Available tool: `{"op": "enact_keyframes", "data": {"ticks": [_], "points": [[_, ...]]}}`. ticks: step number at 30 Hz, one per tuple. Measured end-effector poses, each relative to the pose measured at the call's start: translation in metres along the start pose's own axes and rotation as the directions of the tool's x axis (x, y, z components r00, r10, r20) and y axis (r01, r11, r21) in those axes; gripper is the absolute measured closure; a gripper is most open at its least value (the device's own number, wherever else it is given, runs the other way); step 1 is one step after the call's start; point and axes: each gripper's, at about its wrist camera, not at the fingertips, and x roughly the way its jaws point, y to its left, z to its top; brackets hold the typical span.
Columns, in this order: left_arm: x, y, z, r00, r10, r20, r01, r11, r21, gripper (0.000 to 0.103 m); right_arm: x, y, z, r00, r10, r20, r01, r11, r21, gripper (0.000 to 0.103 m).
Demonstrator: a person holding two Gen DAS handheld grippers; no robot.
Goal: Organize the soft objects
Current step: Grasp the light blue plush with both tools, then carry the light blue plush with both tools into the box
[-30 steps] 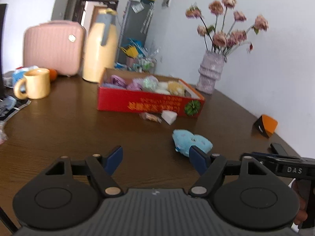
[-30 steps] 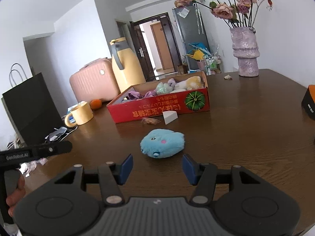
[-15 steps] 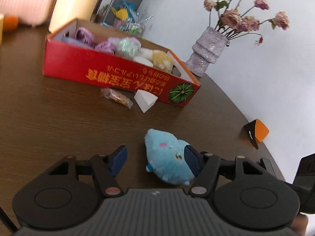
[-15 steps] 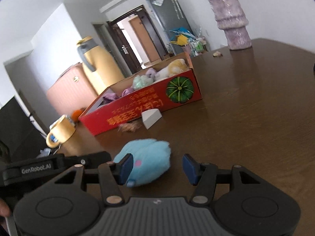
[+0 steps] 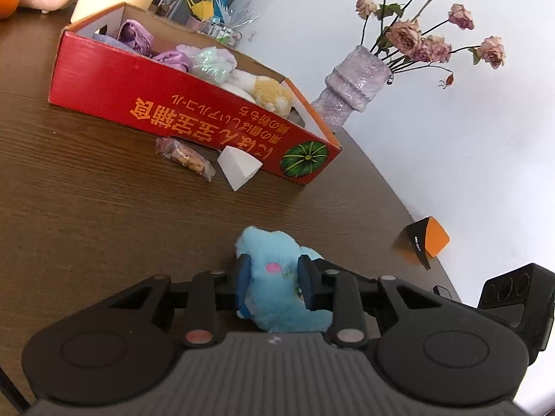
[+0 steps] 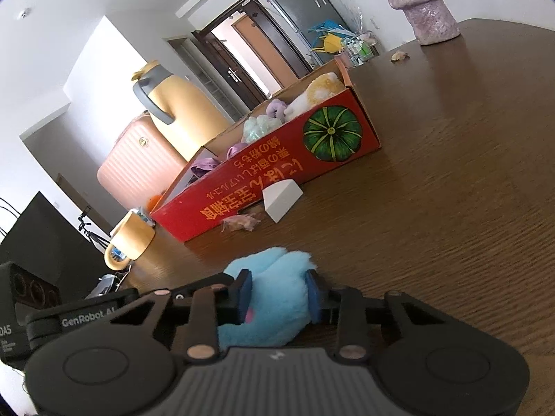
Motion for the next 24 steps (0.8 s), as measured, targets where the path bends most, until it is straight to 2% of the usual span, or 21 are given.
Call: {"op": "enact_keyframes", "data": {"ticks": [10, 17, 21, 24], "points": [[-0.059, -0.03, -0.034, 0.999, -0.015, 0.044, 0.013, 0.999, 0.045, 0.074, -0.06, 0.026, -0.028, 0.999, 0.035, 0.037, -0.033, 0.998, -0.054, 0.074], [-0.082, -0.046, -0.043, 0.997, -0.016, 0.078, 0.011, 0.998, 0.069, 0.074, -0.088, 0.042, -0.039, 0.996, 0.05, 0.072, -0.043, 0.995, -0.09, 0.074], [-0.084, -0.054, -0.037, 0.995, -0.023, 0.096, 0.014, 0.995, 0.096, 0.074, -0.097, 0.045, -0.037, 0.995, 0.052, 0.088, -0.043, 0.994, -0.1, 0.074], [-0.075, -0.063, -0.013, 0.992, -0.042, 0.118, 0.027, 0.992, 0.124, 0.074, -0.099, 0.05, -0.023, 0.992, 0.044, 0.117, -0.028, 0.991, -0.133, 0.074]]}}
